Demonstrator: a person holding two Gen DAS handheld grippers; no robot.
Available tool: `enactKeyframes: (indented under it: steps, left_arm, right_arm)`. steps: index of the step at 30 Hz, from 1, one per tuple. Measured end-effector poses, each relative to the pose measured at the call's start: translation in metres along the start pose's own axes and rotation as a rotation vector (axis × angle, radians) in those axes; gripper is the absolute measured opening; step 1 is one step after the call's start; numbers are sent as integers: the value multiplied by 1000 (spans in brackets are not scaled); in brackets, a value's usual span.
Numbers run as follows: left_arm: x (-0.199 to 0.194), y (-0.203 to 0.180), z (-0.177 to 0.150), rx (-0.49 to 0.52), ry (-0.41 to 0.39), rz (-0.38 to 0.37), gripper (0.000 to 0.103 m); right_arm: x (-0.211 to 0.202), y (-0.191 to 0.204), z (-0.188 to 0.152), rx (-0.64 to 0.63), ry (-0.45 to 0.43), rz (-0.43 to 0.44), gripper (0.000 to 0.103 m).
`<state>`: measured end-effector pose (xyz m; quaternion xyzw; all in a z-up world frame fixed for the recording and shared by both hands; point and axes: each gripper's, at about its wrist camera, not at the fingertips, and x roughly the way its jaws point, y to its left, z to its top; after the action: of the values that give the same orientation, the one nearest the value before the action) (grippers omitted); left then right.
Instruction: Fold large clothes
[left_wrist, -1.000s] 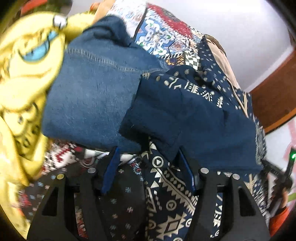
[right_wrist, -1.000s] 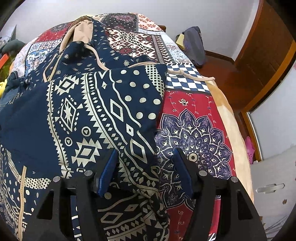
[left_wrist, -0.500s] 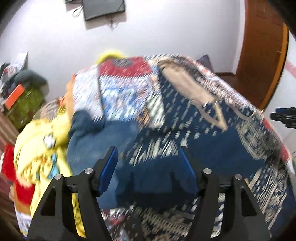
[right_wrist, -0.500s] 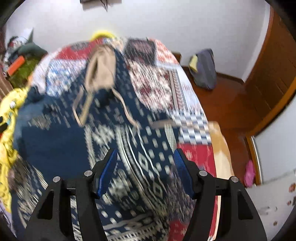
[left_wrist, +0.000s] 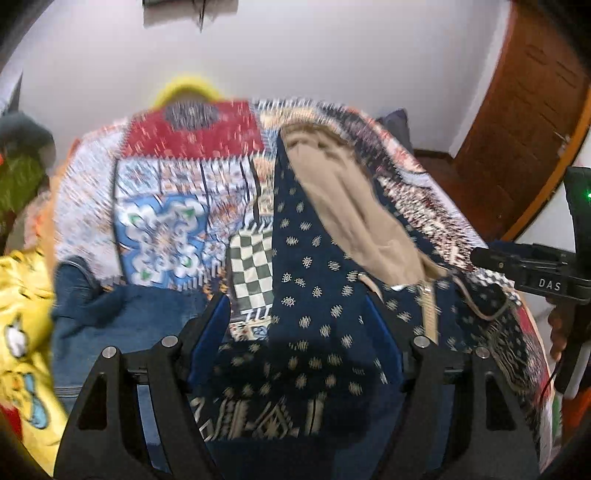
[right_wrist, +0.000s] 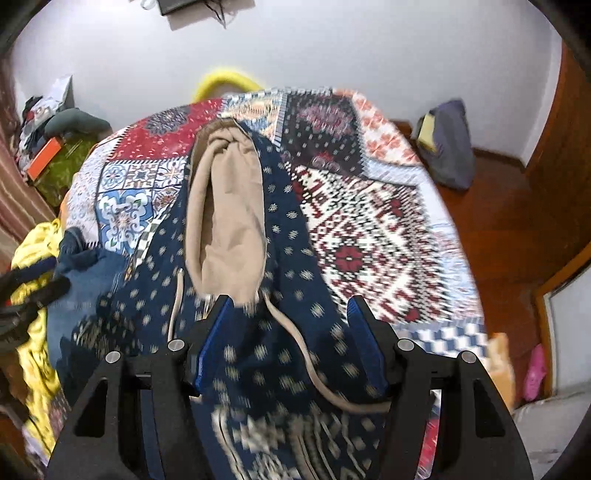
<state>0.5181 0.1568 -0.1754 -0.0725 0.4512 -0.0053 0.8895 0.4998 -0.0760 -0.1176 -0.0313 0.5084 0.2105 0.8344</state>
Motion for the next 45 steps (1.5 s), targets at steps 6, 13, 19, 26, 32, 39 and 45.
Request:
enactKeyframes:
  steps: [6,13,19,26,32,39,45]
  left_arm:
    - [61,-7,12,-31,88,-10,72]
    - [108,-8,17,-52,112,80,72]
    - [108,8,8,-121,101,16,21]
    - [42,-1,2,-56,0,-5,4]
    - [-45,-15,-6,18,-105,-85,4]
    - [-74,-30,-53,130,-64,-90,4]
    - [-48,-26,-116,107,89,-89,5]
  right_arm:
    - [63,-8,16,84,119,45,60]
    - [100,-21,16,120,147,-31,59]
    - [90,-21,3,107,136,-13,9]
    - [2,-20,-17,63,6,48,8]
    - [-78,-4,-39,-15,-88,94,8]
    - [-110,7,-100,-77,-91,96,9]
    - [-85,0,-143,-68,-35,-9,20]
